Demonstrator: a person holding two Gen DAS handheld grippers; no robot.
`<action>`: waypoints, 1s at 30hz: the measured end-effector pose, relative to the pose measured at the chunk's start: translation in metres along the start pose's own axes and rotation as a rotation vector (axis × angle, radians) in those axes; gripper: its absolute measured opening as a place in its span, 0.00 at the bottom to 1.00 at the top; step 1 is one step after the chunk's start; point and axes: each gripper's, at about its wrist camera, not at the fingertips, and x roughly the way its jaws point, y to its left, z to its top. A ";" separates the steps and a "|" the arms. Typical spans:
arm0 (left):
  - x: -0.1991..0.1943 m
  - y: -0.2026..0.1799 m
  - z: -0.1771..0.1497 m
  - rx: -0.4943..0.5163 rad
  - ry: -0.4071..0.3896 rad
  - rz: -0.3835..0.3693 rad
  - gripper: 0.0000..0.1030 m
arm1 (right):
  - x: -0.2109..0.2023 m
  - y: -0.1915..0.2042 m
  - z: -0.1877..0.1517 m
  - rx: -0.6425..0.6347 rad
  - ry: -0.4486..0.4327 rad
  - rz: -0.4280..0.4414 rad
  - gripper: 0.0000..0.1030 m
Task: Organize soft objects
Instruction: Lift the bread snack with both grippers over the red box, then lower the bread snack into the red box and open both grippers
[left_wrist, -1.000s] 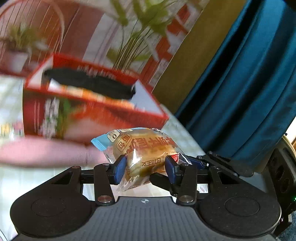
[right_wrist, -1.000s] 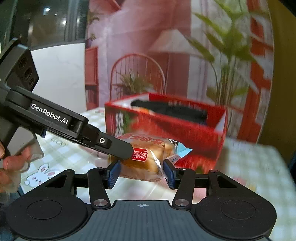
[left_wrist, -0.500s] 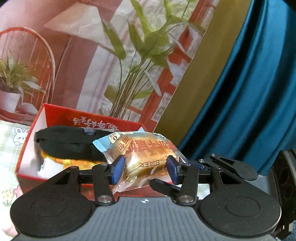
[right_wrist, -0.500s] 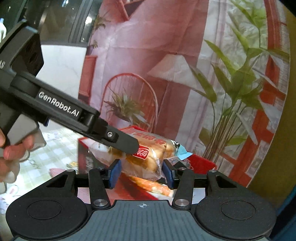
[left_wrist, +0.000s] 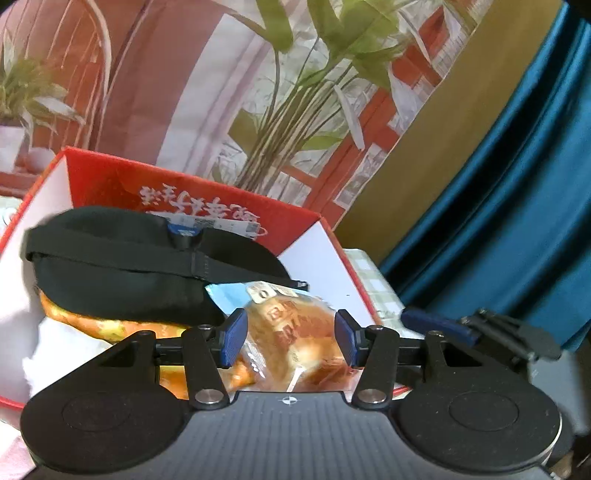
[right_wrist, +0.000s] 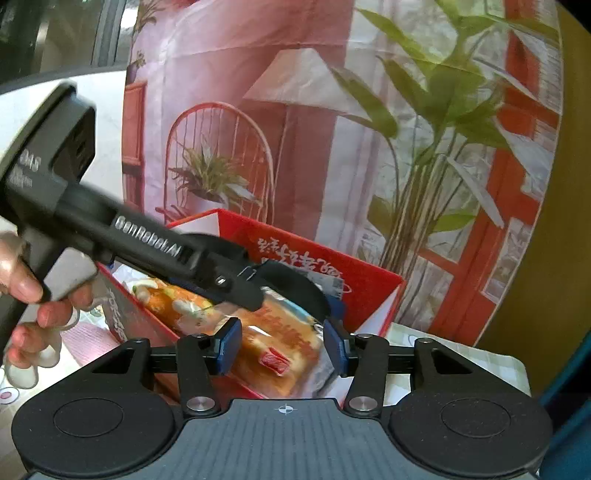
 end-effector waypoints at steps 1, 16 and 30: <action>-0.002 0.000 0.000 0.007 -0.007 0.013 0.52 | -0.001 -0.004 0.001 0.016 -0.001 0.005 0.41; -0.042 -0.002 0.013 0.190 -0.084 0.251 0.52 | 0.074 -0.009 0.023 0.280 0.275 0.061 0.05; -0.055 0.004 0.004 0.188 -0.070 0.276 0.56 | 0.082 -0.007 0.010 0.325 0.284 -0.017 0.16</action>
